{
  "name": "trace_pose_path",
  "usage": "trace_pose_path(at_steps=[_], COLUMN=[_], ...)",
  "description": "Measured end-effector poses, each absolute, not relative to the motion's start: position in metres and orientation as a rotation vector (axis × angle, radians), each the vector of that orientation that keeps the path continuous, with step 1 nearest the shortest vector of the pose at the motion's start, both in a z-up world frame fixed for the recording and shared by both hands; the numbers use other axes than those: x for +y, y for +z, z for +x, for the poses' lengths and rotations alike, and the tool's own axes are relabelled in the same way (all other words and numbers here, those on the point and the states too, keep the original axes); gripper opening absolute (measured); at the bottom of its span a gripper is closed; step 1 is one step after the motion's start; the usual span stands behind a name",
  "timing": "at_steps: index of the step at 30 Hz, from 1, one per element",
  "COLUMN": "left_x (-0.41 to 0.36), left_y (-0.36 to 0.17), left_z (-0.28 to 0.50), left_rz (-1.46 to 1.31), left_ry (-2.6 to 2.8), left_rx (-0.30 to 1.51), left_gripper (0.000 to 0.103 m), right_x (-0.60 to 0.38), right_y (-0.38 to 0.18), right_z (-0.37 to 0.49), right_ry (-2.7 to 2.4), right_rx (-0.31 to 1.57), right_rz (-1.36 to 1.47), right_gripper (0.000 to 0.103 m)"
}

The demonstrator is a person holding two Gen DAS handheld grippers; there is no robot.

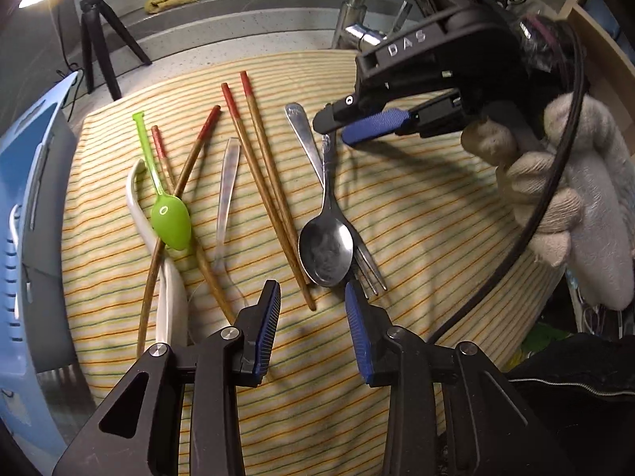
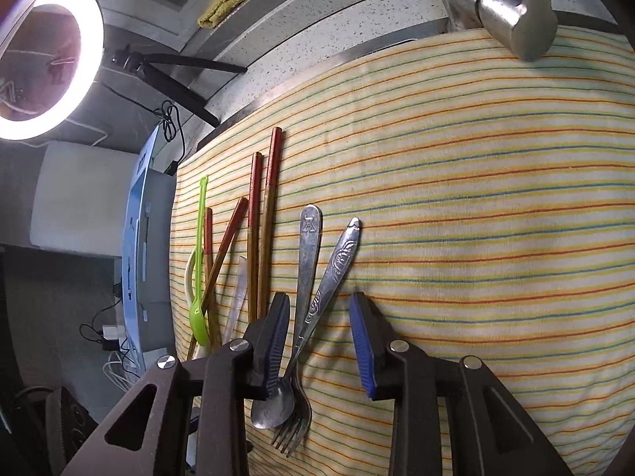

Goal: Organize utensils
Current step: 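Move the open left tool back over the steel spoon on the cloth, then close the left tool on the steel spoon handle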

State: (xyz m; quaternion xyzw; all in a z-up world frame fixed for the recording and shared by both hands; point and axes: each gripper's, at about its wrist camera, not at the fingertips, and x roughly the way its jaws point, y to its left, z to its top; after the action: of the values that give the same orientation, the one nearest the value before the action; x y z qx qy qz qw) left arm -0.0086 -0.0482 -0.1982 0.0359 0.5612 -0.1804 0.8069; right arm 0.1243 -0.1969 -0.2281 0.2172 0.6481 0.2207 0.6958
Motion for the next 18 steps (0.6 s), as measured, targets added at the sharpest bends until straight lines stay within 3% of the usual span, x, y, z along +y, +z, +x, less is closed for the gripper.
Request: trace_pose_path(at_steps=[18], left_x=[-0.06], left_y=[-0.209], left_z=[-0.001], left_rz=[0.122], left_ry=[-0.4], left_rx=[1.196], left_gripper=[0.031], right_x=[-0.181], right_y=[-0.231], right_z=[0.119], right_ry=[0.46], right_rx=[1.469], right_rz=[0.477], right_gripper=[0.021])
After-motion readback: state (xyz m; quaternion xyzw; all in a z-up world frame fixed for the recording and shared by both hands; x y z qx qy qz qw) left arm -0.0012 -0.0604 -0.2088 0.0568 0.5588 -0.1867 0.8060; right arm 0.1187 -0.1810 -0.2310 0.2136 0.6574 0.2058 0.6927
